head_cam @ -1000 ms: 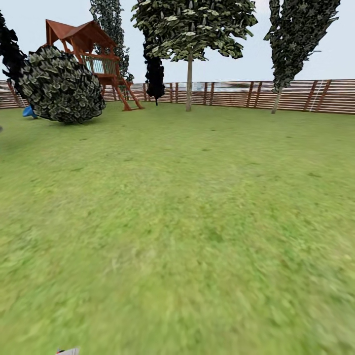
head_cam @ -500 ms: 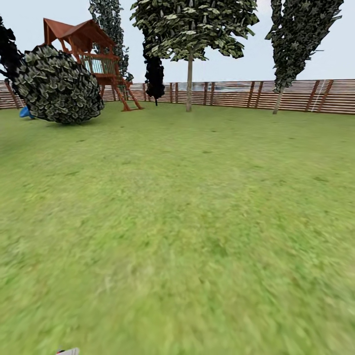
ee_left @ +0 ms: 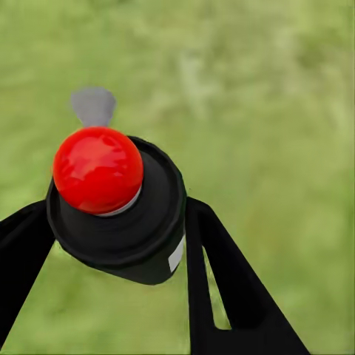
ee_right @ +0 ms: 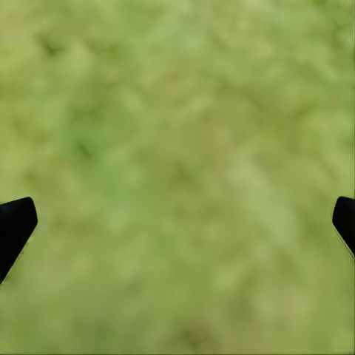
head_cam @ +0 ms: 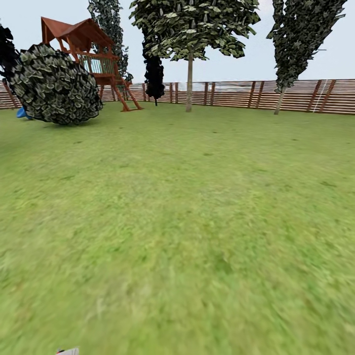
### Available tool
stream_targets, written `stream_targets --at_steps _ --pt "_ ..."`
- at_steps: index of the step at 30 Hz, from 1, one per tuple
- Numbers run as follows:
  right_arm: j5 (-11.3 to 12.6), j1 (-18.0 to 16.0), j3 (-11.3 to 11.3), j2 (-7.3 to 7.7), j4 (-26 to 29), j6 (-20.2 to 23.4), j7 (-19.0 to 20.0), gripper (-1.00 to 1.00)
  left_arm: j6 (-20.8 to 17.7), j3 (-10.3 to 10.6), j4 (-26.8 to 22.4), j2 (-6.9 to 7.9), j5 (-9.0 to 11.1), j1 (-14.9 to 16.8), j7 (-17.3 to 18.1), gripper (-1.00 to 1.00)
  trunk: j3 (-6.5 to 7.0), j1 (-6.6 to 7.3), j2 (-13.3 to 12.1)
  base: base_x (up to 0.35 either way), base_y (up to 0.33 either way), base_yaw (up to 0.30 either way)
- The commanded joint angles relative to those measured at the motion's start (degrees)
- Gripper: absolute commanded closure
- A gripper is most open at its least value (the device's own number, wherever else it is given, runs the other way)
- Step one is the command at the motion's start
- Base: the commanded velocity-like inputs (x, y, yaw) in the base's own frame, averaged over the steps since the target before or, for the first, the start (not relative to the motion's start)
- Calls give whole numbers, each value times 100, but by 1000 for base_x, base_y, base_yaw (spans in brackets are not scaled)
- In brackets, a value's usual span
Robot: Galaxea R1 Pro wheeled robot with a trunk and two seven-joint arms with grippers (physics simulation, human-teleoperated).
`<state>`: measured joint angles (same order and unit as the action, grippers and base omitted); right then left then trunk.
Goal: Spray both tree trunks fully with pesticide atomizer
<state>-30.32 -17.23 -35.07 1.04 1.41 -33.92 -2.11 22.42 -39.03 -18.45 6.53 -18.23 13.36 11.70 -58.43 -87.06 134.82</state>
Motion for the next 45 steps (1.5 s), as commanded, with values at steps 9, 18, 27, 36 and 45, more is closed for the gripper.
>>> stream_targets --at_steps 9,18,27,36,45 --pt "0 0 0 -2 0 1 0 -100 -9 -3 -1 2 8 0 -1 100 0 0 0 341 0 0" --pt "0 0 0 0 0 0 0 -100 -18 -8 -1 3 12 0 -1 100 0 0 0 341 0 0" --pt "0 0 0 -1 0 0 0 -100 -16 -8 5 -2 12 0 -1 100 0 0 0 341 0 0" --pt "0 0 0 1 0 2 0 -100 -17 -8 3 -2 12 -1 -1 100 0 0 0 341 0 0" --pt "0 0 0 -2 0 0 0 -100 -12 -8 1 2 12 0 -1 100 0 0 0 341 0 0"
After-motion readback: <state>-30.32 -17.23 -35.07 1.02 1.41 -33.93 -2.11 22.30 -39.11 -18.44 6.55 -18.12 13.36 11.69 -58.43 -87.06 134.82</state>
